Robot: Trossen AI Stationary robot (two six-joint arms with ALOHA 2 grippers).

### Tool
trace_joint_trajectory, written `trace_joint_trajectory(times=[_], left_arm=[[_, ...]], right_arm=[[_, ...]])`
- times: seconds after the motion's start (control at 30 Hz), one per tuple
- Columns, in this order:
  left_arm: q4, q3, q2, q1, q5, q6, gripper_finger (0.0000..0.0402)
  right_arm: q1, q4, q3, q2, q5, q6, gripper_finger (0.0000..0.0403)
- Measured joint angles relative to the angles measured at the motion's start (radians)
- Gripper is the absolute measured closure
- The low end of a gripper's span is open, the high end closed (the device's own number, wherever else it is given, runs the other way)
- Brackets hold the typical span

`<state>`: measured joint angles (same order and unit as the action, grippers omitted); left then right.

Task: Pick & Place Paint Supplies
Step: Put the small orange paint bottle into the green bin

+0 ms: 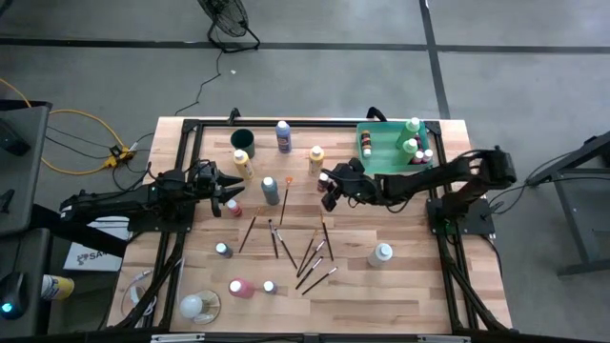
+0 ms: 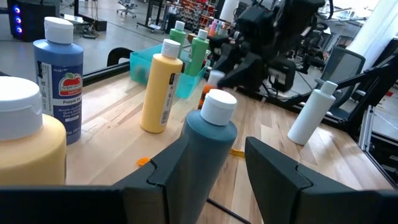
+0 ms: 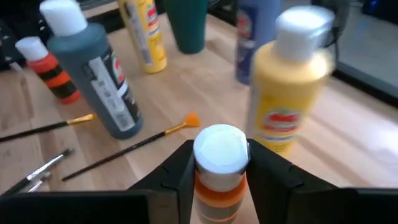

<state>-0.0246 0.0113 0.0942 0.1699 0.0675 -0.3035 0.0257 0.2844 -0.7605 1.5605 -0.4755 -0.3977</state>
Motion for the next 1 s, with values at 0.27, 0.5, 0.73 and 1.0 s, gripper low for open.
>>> trace_joint_trajectory(times=[0.27, 0.5, 0.73, 1.0], left_arm=[[0.000, 0.000, 0.000, 0.000, 0.000, 0.000, 0.0250], [0.000, 0.000, 0.000, 0.000, 0.000, 0.000, 0.0250], [0.000, 0.000, 0.000, 0.000, 0.000, 0.000, 0.0250], [0.000, 0.000, 0.000, 0.000, 0.000, 0.000, 0.0250]], right_arm=[[0.008, -0.329, 0.000, -0.259, -0.116, -0.094, 0.0293], [0.073, -0.561, 0.030, -0.439, -0.270, -0.217, 0.0291], [0.155, -0.565, 0.139, -0.543, -0.295, -0.312, 0.0289], [0.271, -0.566, 0.180, -0.524, -0.307, -0.329, 0.0288]])
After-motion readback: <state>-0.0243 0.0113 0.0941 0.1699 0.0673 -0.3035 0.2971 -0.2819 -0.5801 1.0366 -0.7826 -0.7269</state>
